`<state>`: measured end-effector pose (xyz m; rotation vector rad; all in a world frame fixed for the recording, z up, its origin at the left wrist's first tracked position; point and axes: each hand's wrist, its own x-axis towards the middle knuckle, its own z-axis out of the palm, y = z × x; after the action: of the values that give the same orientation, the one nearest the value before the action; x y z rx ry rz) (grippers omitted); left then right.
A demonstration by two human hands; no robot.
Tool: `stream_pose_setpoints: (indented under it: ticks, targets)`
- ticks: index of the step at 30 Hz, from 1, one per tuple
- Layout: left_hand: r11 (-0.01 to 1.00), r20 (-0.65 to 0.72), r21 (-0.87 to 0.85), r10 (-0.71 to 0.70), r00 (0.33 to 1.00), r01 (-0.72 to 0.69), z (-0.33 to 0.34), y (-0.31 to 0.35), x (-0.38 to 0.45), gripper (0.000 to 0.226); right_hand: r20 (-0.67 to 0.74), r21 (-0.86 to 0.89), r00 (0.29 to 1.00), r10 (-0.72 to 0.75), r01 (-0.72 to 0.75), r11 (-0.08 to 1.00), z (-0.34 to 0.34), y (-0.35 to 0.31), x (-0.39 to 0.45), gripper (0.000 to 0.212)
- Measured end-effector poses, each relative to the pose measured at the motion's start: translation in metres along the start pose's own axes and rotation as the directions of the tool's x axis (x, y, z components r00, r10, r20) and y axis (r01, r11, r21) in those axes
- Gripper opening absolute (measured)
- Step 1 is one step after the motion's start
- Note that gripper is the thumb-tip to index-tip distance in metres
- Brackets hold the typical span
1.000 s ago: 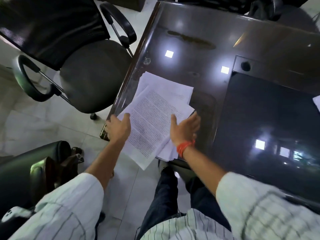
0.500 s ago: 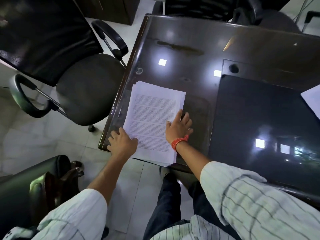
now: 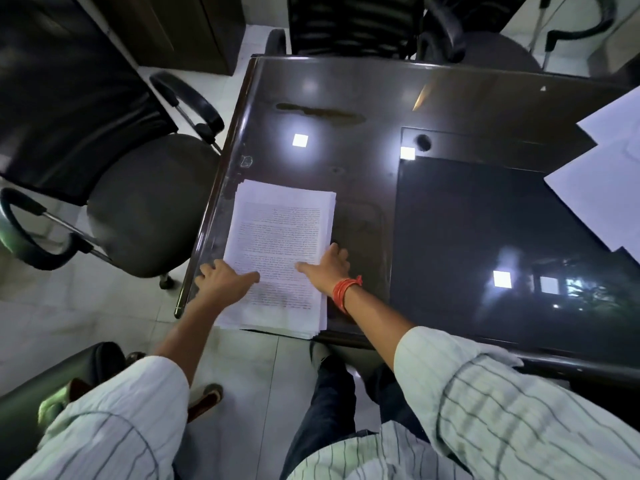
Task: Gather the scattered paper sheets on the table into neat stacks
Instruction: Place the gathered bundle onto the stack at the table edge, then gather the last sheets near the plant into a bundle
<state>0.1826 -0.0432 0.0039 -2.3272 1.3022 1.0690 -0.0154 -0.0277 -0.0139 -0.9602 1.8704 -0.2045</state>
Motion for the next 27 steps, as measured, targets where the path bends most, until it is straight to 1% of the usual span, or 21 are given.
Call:
stream_pose_setpoints:
  ticks: [1,2,3,4,5,6,7,8,9,11,14,16,18,20,21,23,24,27]
  targets:
    - [1.000,-0.026,0.003,-0.023,0.999,0.023,-0.006,0.008,-0.003,0.104,0.015,0.058,1.000,-0.010,0.009,0.998,-0.013,0.005,0.001,0.101]
    - [1.000,-0.079,0.000,-0.012,0.997,0.012,-0.010,0.020,-0.005,0.104,0.019,0.121,1.000,-0.022,0.019,0.993,-0.028,0.011,0.002,0.101]
    - [0.999,-0.132,-0.003,0.051,0.990,-0.052,-0.012,0.043,-0.010,0.102,-0.005,0.193,1.000,-0.028,0.029,0.981,-0.049,0.020,0.002,0.102]
    - [0.989,-0.168,-0.029,0.139,0.976,-0.146,-0.012,0.066,-0.014,0.098,-0.032,0.265,0.999,-0.034,0.041,0.963,-0.069,0.027,0.002,0.101]
    - [0.967,-0.181,-0.091,0.220,0.959,-0.239,-0.015,0.085,-0.019,0.092,-0.063,0.324,0.997,-0.043,0.062,0.944,-0.084,0.029,0.003,0.098]
    - [0.917,-0.161,-0.178,0.330,0.930,-0.357,-0.008,0.121,-0.029,0.083,-0.122,0.387,0.992,-0.038,0.083,0.919,-0.114,0.042,0.001,0.095]
    - [0.858,-0.106,-0.289,0.413,0.905,-0.425,-0.001,0.152,-0.039,0.071,-0.175,0.435,0.984,-0.040,0.113,0.893,-0.138,0.051,0.000,0.093]
    - [0.793,-0.037,-0.386,0.497,0.867,-0.471,0.008,0.187,-0.054,0.059,-0.244,0.477,0.970,-0.025,0.142,0.868,-0.168,0.064,-0.004,0.091]
    - [0.738,0.018,-0.452,0.568,0.823,-0.500,0.018,0.219,-0.069,0.052,-0.315,0.506,0.949,-0.011,0.177,0.844,-0.196,0.075,-0.008,0.088]
    - [0.659,0.052,-0.515,0.663,0.747,-0.549,0.040,0.278,-0.097,0.048,-0.434,0.548,0.901,0.013,0.253,0.797,-0.249,0.097,-0.018,0.081]
    - [0.534,0.028,-0.577,0.770,0.638,-0.618,0.078,0.357,-0.158,0.038,-0.590,0.570,0.806,0.056,0.366,0.735,-0.326,0.139,-0.039,0.070]
    - [0.454,0.022,-0.616,0.827,0.562,-0.644,0.099,0.399,-0.205,0.038,-0.672,0.559,0.735,0.089,0.425,0.712,-0.372,0.171,-0.052,0.064]
    - [0.400,0.039,-0.628,0.873,0.486,-0.667,0.135,0.444,-0.250,0.040,-0.729,0.553,0.672,0.129,0.468,0.689,-0.423,0.218,-0.067,0.063]
    - [0.368,0.044,-0.639,0.895,0.445,-0.676,0.162,0.475,-0.270,0.042,-0.746,0.554,0.650,0.147,0.482,0.679,-0.457,0.253,-0.073,0.062]
    - [0.365,0.061,-0.640,0.902,0.428,-0.677,0.186,0.499,-0.285,0.043,-0.752,0.553,0.640,0.160,0.480,0.681,-0.481,0.281,-0.074,0.063]
    - [0.406,0.101,-0.620,0.890,0.445,-0.672,0.238,0.542,-0.305,0.042,-0.740,0.567,0.646,0.189,0.446,0.693,-0.523,0.338,-0.063,0.065]
    - [0.446,0.130,-0.605,0.872,0.471,-0.659,0.262,0.557,-0.310,0.042,-0.728,0.571,0.655,0.202,0.416,0.708,-0.537,0.365,-0.054,0.066]
    - [0.609,0.232,-0.529,0.773,0.590,-0.591,0.346,0.604,-0.315,0.055,-0.680,0.560,0.686,0.259,0.259,0.786,-0.578,0.444,-0.023,0.069]
